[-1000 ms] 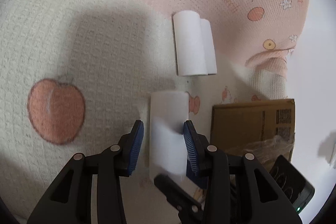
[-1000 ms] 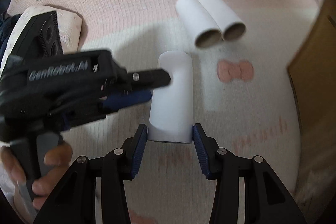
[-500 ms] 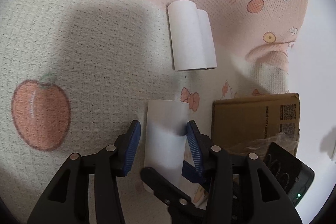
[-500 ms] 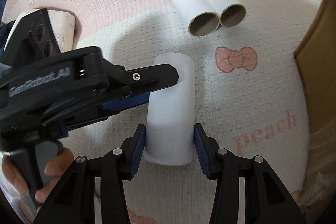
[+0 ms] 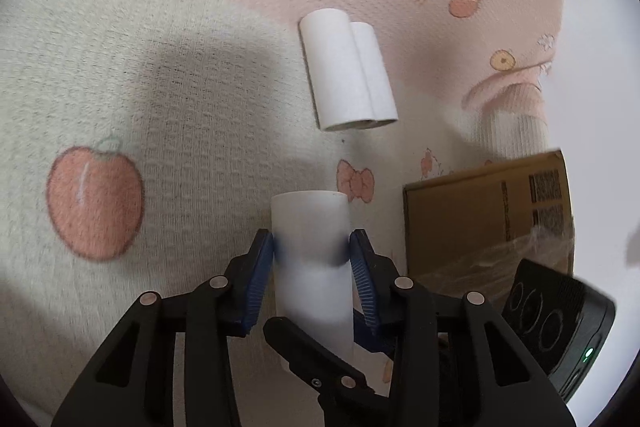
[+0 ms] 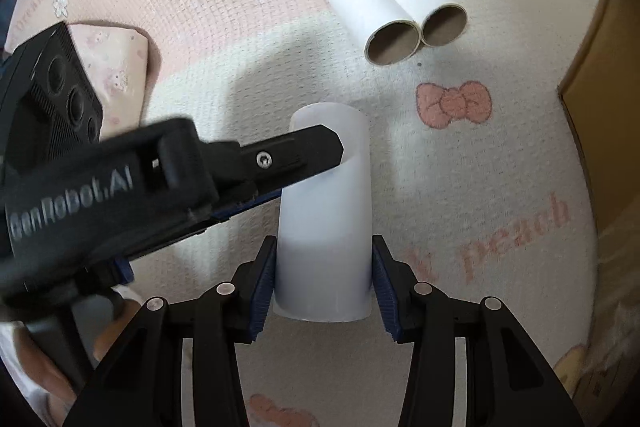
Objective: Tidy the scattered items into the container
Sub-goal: 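Lift and carry the second tube with both grippers to the box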
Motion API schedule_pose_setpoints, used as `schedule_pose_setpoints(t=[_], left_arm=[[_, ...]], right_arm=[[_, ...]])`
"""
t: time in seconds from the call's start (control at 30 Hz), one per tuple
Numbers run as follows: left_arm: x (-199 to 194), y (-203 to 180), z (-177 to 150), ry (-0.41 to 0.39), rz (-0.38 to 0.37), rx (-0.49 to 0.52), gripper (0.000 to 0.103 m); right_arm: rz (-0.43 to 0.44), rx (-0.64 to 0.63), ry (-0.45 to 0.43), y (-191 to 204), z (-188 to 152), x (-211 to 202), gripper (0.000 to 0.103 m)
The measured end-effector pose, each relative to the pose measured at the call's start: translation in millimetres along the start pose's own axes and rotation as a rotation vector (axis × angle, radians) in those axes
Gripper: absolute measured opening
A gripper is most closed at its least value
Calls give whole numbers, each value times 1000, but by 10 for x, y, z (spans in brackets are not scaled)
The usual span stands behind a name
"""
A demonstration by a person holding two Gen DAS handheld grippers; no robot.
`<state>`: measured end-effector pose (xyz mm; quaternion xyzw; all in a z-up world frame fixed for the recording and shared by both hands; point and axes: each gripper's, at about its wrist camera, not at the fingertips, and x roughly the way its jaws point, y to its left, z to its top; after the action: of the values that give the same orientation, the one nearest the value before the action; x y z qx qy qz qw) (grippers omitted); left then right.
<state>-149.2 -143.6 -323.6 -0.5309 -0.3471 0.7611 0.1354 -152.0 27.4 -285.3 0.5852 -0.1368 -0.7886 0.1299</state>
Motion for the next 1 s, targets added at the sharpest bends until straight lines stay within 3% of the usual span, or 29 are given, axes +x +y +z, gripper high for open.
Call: schedule_pose_setpoints(t=[0.3, 0.5, 0.6, 1.0], left_arm=[[-387, -317, -509, -80, 32, 99, 43], [-654, -596, -656, -109, -27, 81, 43], [-762, -791, -693, -106, -46, 102, 43], [-1028, -1975, -652, -127, -71, 316, 44]], right_arm=[[41, -21, -48, 180, -166, -308, 42], [21, -88, -138, 517, -516, -669, 42], [9, -117, -193, 603, -447, -761, 42], [10, -78, -394, 233, -463, -1910, 42]])
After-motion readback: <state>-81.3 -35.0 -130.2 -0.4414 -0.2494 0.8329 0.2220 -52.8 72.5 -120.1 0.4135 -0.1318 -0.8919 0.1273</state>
